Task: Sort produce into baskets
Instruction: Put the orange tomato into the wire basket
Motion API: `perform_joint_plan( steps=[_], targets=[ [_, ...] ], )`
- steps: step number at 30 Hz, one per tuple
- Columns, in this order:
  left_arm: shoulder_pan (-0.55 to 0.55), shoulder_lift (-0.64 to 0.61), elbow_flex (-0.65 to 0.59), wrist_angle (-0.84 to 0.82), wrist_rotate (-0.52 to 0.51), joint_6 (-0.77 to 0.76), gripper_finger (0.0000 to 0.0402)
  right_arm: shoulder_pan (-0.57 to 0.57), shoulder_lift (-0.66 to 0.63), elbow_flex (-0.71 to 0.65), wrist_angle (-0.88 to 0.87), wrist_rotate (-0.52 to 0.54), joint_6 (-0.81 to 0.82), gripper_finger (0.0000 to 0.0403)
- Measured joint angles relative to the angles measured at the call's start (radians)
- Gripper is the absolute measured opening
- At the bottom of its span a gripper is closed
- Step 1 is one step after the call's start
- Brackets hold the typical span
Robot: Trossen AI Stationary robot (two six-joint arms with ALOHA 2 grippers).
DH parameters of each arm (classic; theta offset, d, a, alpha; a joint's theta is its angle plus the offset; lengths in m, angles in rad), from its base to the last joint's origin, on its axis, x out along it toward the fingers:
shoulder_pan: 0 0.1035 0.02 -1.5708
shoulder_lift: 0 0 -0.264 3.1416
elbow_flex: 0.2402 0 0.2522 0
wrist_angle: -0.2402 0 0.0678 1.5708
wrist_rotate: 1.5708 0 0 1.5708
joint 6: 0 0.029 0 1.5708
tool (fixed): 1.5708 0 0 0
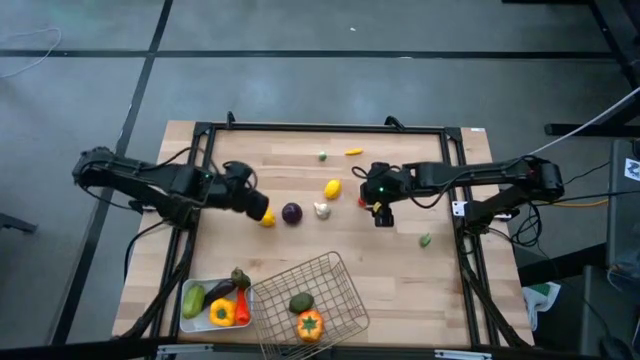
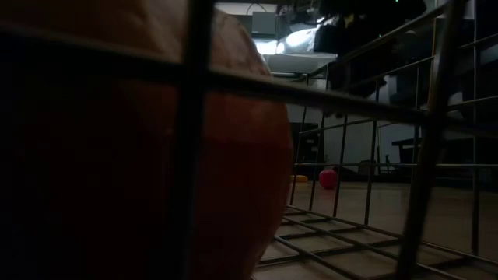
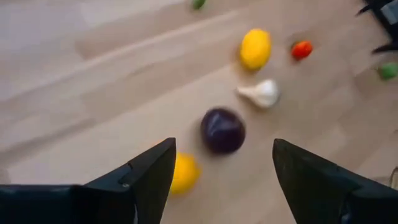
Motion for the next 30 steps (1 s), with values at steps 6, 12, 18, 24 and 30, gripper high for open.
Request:
perform_joint_plan(
  steps=[6, 12, 18, 24, 30],
  targets=[
    [0.104, 0.061, 0.000, 0.219, 0.002, 0.202, 0.0263, -0.043, 0.067, -0.034, 0.021, -0.014, -0.001, 0.0282],
    [0.178, 0.116, 0.000, 0.363, 0.007, 0.320, 0.0263, -0.117, 0.146, -0.036, 0.080, -0.030, -0.006, 0.0282],
    [0.227, 0.147, 0.000, 0.384, 0.008, 0.324, 0.0263, -0.154, 0.233, -0.037, 0.084, -0.087, -0.028, 0.0282],
    [0.244, 0.167, 0.000, 0.385, 0.008, 0.323, 0.0263, -0.151, 0.290, -0.037, 0.119, -0.087, -0.056, 0.0282],
    [0.243, 0.189, 0.000, 0.384, 0.008, 0.323, 0.0263, -0.151, 0.318, -0.037, 0.134, -0.078, -0.057, 0.0282]
  ],
)
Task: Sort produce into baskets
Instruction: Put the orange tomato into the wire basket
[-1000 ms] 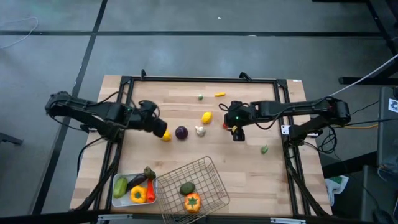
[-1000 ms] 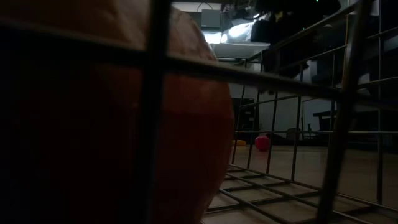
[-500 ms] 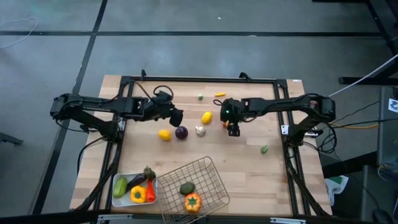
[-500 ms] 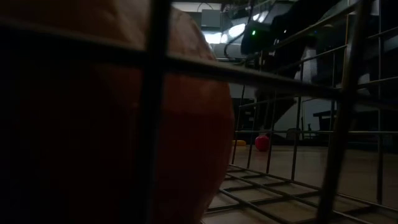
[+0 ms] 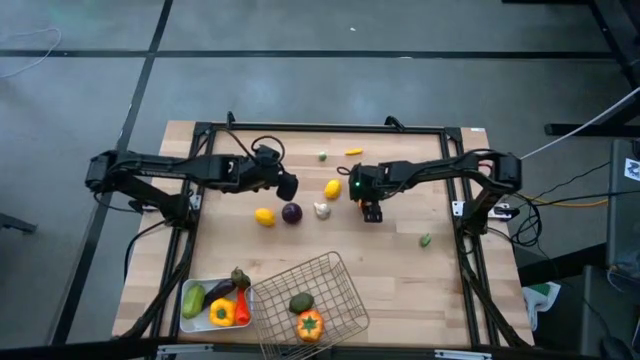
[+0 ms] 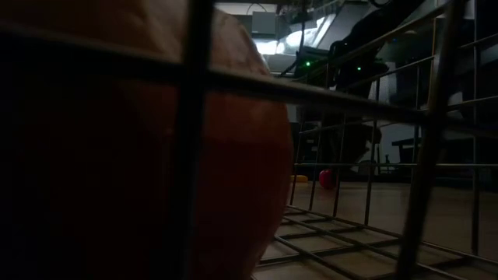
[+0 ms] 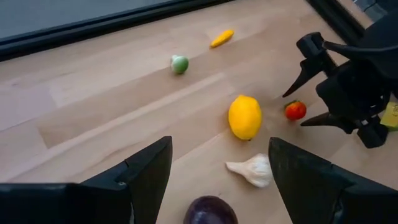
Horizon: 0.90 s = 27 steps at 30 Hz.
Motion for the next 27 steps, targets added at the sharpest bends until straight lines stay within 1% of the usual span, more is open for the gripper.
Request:
perform_joint_plan(
  steps=[3, 5, 14, 18, 22, 27],
  targets=[
    [0.000, 0.011, 0.000, 0.000, 0.000, 0.000, 0.0263, 0.000, 0.018, 0.000, -0.001, 0.000, 0.000, 0.0276],
    [0.000, 0.018, 0.000, 0.002, 0.000, -0.001, 0.0263, 0.000, 0.030, 0.000, 0.000, -0.001, -0.001, 0.0264],
    [0.000, 0.024, 0.000, 0.006, 0.000, -0.007, 0.0263, 0.001, 0.033, 0.000, 0.002, -0.008, 0.000, 0.0183],
    [0.000, 0.024, 0.000, 0.006, 0.000, -0.019, 0.0263, 0.001, 0.033, 0.000, 0.003, -0.016, 0.000, 0.0155],
    [0.000, 0.024, 0.000, 0.006, 0.000, -0.018, 0.0263, 0.001, 0.033, 0.000, 0.004, -0.025, 0.000, 0.0139],
    [0.000, 0.024, 0.000, 0.005, 0.000, -0.018, 0.0263, 0.001, 0.028, 0.007, -0.008, -0.026, 0.000, 0.0135]
  ],
)
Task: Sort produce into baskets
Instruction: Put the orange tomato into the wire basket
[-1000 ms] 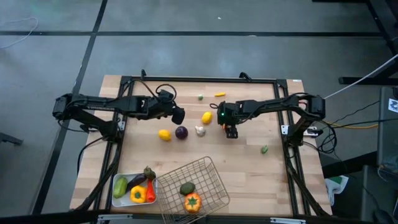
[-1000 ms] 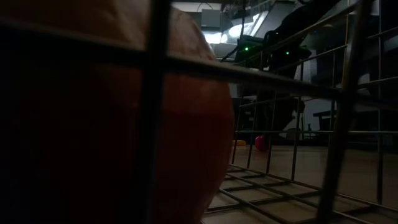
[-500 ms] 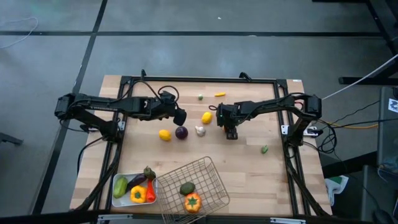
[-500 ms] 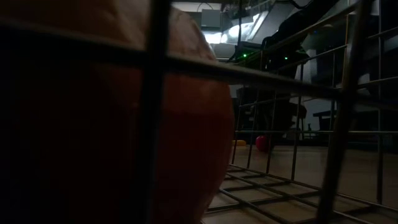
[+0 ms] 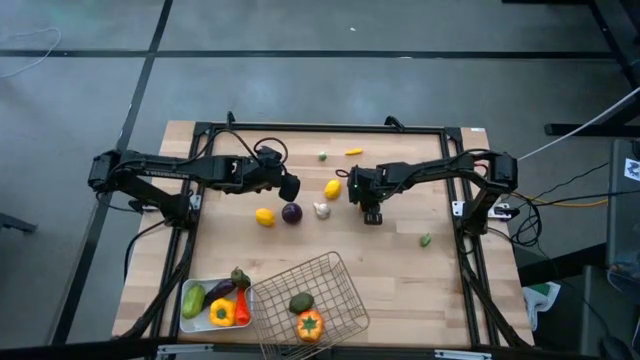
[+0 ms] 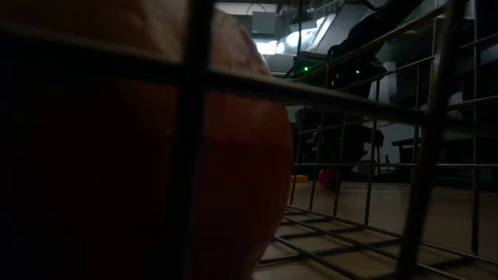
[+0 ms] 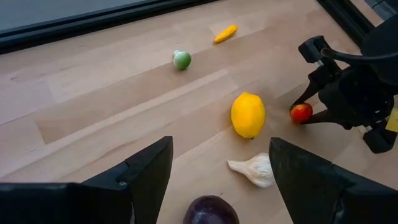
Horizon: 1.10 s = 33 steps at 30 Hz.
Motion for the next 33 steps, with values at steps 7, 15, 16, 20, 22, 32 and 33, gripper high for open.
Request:
perform_joint_plan(
  steps=[7, 15, 16, 20, 22, 32, 33],
  targets=[
    [0.000, 0.000, 0.000, -0.006, 0.000, 0.000, 0.0263, 0.000, -0.004, 0.094, -0.086, 0.000, 0.002, 0.0134],
    [0.000, 0.000, 0.000, -0.006, 0.000, 0.032, 0.0263, 0.077, -0.005, 0.267, -0.219, -0.003, 0.003, 0.0134],
    [0.000, 0.000, 0.000, -0.006, 0.000, 0.042, 0.0263, 0.095, -0.005, 0.292, -0.239, -0.003, 0.004, 0.0134],
    [0.000, 0.000, 0.000, -0.006, -0.001, 0.092, 0.0262, 0.169, -0.006, 0.394, -0.329, -0.003, 0.004, 0.0134],
    [0.000, 0.000, 0.000, -0.006, -0.001, 0.097, 0.0262, 0.212, -0.006, 0.443, -0.363, 0.000, 0.004, 0.0134],
    [0.000, 0.000, 0.000, -0.006, -0.002, 0.146, 0.0262, 0.435, -0.007, 0.572, -0.306, 0.043, 0.016, 0.0134],
    [0.000, 0.000, 0.000, -0.006, -0.002, 0.145, 0.0262, 0.456, -0.007, 0.572, -0.288, 0.043, 0.016, 0.0134]
  ],
)
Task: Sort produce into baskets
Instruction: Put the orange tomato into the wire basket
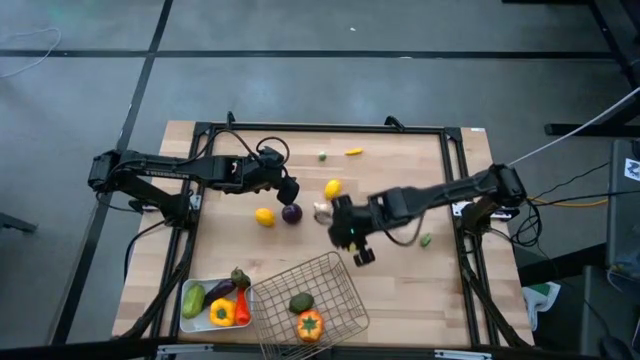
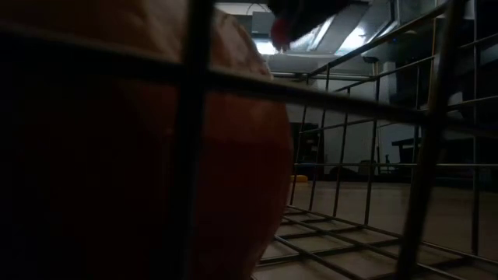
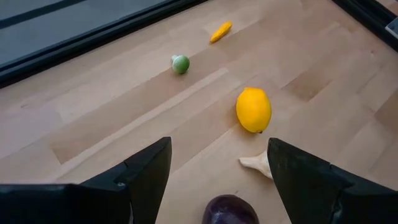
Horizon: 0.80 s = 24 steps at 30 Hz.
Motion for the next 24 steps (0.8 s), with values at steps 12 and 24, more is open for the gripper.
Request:
perform_joint_plan(
  steps=[12, 24],
  targets=[
    [0.000, -0.001, 0.000, -0.005, 0.001, -0.038, 0.0262, 0.191, 0.054, 0.001, 0.125, 0.002, 0.092, 0.0134],
    [-0.010, 0.014, 0.000, -0.009, 0.001, -0.059, 0.0262, 0.222, 0.221, -0.001, 0.328, 0.019, 0.090, 0.0134]
  ],
)
